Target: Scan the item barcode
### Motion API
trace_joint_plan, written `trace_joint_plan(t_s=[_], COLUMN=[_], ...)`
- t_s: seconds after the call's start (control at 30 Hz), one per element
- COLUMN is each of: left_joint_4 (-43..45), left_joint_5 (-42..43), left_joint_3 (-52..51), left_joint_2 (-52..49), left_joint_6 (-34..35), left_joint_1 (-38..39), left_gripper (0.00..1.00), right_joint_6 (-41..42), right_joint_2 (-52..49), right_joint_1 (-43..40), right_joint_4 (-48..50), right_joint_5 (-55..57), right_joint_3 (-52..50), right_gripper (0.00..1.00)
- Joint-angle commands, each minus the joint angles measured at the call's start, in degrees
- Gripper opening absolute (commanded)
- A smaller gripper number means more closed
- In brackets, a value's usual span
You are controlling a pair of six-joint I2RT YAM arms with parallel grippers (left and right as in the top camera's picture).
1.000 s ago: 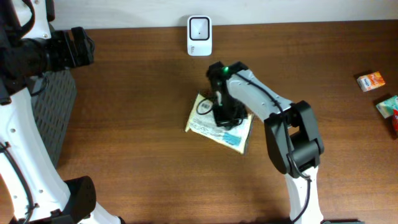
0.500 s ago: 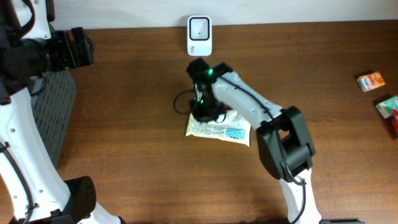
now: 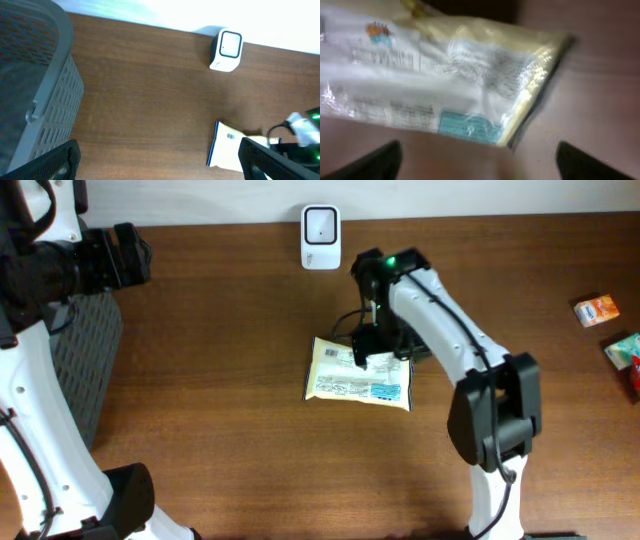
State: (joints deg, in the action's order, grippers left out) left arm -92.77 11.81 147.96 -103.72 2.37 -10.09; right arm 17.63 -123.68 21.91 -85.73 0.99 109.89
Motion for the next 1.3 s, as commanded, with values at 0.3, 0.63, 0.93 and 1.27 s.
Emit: trace_joint_plan(t_s=[0.3,0.63,0.93,1.27], left_joint_4=[0.07,0.04,0.04,0.04], left_joint_5=[0.42,0.44,0.44,0.44], left_joint_3=[0.22,0.22,0.22,0.22], left_joint_2=[0.24,0.24,0.24,0.24], left_joint_6=[-0.70,-0.70,-0.70,-0.70], left_joint_1=[-0.11,-0.11,-0.11,-0.11], left_gripper=[0.99,0.99,0.99,0.99], right_joint_6=[1.31,-23.39,-8.20,-3.17], right_joint_2=[1.29,1.16,6.19,13.40], right_joint_1=[-3.02,-14.43,-17.18,-10.29], right_joint_4=[11.80,18.29,17.66,6.25], right_joint_5=[-0.33,-27.02,-8.96,25.16], right_joint_3=[-14.03,-22.38,-10.29,0.83], right_gripper=[0.99,0.94,0.04,0.04])
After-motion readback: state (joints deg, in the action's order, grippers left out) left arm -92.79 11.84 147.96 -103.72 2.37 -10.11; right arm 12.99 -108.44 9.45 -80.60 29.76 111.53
